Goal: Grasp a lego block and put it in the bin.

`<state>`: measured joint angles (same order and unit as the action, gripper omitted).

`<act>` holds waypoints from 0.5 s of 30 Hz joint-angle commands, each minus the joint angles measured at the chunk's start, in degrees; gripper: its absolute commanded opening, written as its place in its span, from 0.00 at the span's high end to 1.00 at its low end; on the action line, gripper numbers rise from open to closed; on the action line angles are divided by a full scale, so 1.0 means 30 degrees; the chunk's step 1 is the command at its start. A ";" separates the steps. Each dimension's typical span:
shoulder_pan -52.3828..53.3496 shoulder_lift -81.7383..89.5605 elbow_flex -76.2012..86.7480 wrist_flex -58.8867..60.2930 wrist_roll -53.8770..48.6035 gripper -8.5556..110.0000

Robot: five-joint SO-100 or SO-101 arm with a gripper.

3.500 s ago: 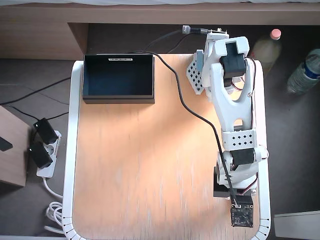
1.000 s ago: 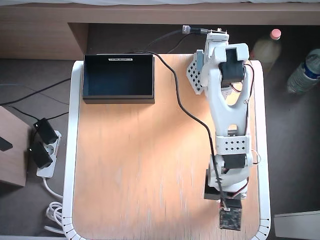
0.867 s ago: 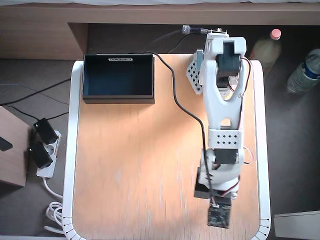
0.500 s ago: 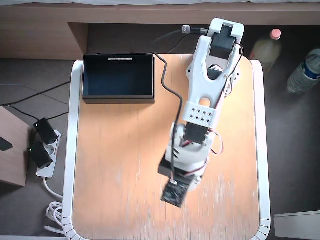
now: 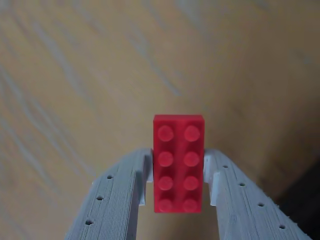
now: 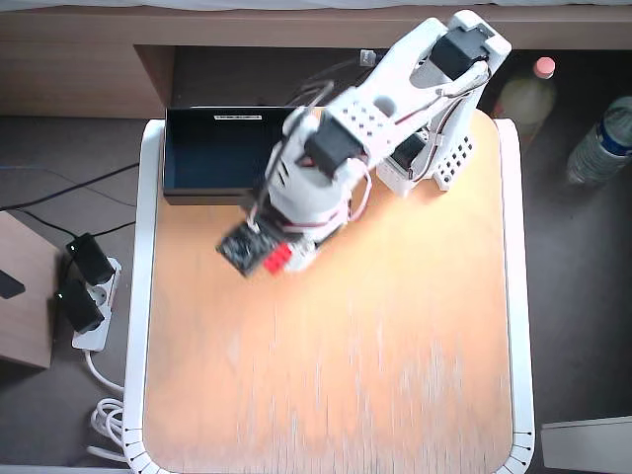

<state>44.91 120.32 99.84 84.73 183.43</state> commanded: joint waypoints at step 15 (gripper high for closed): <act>1.1162 0.0674 -0.2461 0.1172 0.4746 0.92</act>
<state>73.74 122.34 99.23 87.80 195.12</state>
